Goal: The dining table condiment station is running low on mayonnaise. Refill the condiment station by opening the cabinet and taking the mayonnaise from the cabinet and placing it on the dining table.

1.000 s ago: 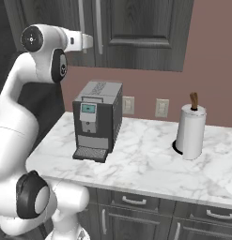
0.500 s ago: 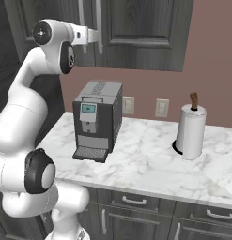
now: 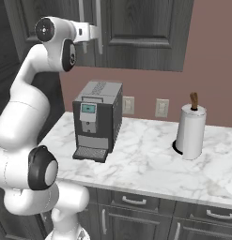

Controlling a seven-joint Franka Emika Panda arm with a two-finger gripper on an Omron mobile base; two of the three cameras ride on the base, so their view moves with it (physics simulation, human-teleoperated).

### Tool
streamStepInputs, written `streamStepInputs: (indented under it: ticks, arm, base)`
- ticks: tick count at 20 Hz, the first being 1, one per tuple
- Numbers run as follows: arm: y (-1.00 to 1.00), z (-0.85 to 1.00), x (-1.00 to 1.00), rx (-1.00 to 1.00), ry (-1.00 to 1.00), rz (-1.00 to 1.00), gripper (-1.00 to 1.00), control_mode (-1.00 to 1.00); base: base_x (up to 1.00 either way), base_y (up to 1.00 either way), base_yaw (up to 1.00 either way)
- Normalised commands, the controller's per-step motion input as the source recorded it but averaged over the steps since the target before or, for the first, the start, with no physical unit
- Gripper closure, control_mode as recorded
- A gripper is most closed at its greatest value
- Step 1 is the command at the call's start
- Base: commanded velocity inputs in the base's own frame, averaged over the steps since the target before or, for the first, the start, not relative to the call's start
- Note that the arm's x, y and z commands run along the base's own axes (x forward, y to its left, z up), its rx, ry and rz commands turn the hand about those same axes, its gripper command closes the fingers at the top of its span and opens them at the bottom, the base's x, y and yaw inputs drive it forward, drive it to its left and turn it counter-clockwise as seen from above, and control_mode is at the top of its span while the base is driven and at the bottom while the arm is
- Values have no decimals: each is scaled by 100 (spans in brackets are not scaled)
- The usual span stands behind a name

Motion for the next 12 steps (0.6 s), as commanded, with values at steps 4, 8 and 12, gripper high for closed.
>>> streamStepInputs:
  ticks: [4, 8, 12]
  arm:
    - [-22, -2, 30, 5, 0, 0, 100, -100]
    - [-7, -1, 7, 3, 0, 0, 100, -100]
    - [0, 0, 0, 0, 0, 0, 100, -100]
  base:
    - [0, 0, 0]
    - [0, 0, 0]
    - [0, 0, 0]
